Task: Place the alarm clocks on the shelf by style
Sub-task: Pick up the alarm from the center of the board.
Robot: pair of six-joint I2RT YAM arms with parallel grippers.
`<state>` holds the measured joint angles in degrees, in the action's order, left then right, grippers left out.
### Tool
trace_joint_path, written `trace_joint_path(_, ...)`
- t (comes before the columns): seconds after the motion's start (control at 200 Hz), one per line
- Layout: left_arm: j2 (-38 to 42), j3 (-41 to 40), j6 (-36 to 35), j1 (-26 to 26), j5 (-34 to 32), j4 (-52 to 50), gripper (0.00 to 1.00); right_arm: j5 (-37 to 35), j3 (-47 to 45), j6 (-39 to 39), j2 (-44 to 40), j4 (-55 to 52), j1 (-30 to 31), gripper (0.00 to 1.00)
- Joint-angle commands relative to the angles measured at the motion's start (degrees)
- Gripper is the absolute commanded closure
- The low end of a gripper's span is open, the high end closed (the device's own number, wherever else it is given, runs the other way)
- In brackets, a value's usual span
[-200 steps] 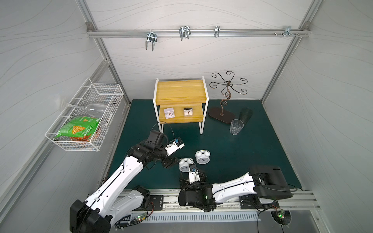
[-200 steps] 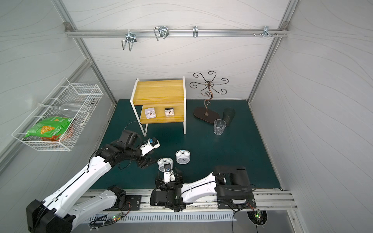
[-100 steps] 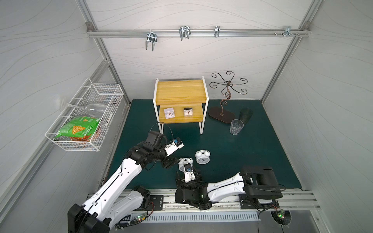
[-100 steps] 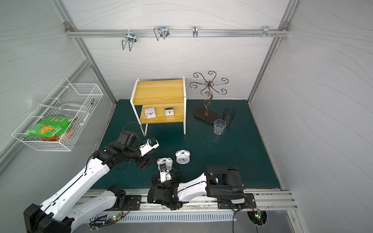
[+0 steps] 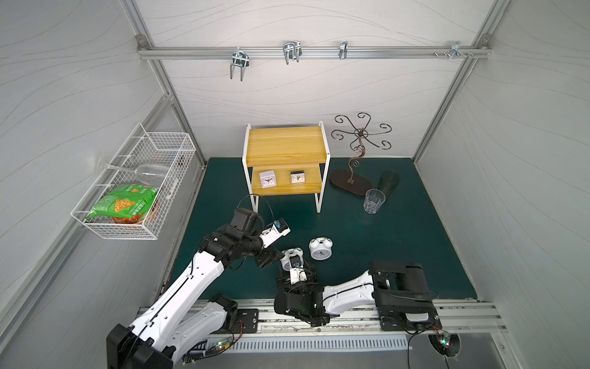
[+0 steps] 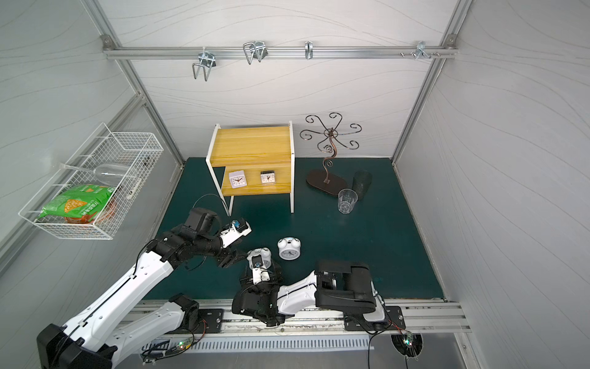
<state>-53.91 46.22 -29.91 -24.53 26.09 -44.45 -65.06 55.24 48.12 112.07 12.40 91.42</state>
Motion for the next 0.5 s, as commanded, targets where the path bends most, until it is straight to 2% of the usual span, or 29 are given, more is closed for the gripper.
trace_joint_path(0.0,0.56,-0.27,-0.06,-0.07,-0.11,2.08,0.34,1.11,0.07,-2.77,1.34,3.87,-0.95,0.01)
trace_joint_path(0.495,0.38,-0.21,-0.06,-0.06,-0.37,2.06,0.34,1.34,-0.38,-5.91,2.35,6.85,-2.69,0.03)
